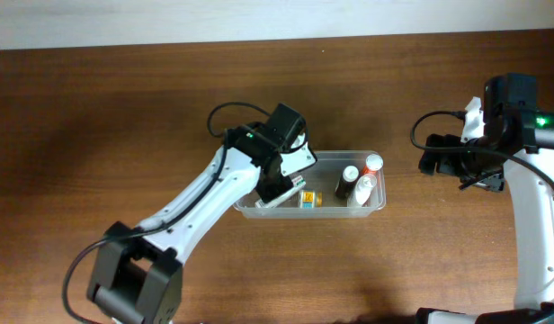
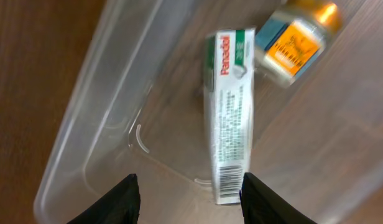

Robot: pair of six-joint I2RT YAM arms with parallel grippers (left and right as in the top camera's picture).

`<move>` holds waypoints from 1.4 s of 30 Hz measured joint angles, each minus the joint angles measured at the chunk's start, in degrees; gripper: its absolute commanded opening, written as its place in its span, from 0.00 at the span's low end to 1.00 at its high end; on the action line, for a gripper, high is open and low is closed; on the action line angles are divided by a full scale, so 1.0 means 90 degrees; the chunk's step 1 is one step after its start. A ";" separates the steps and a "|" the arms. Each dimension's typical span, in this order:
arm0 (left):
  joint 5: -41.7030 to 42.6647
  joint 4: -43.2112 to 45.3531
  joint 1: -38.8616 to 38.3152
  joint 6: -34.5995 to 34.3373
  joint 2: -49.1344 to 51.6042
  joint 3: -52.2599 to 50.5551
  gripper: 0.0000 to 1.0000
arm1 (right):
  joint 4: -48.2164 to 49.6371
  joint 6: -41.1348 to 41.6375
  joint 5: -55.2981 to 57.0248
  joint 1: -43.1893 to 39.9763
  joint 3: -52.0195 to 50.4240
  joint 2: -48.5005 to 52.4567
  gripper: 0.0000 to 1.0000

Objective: Pack container

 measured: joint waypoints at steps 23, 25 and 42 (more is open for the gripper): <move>-0.0457 0.0255 0.3024 -0.3082 -0.2079 0.0015 0.99 | 0.1083 -0.0272 -0.0124 0.1022 0.0000 0.0000 0.98; -0.0415 0.0066 0.3368 -0.3266 -0.2079 0.0015 0.99 | 0.1066 -0.0265 -0.0121 0.1022 0.0000 0.0000 0.99; -0.0102 0.1120 0.3453 -0.3473 -0.7657 -0.2642 0.99 | 0.2684 -0.0153 0.0437 0.1455 -0.2657 -0.4879 0.98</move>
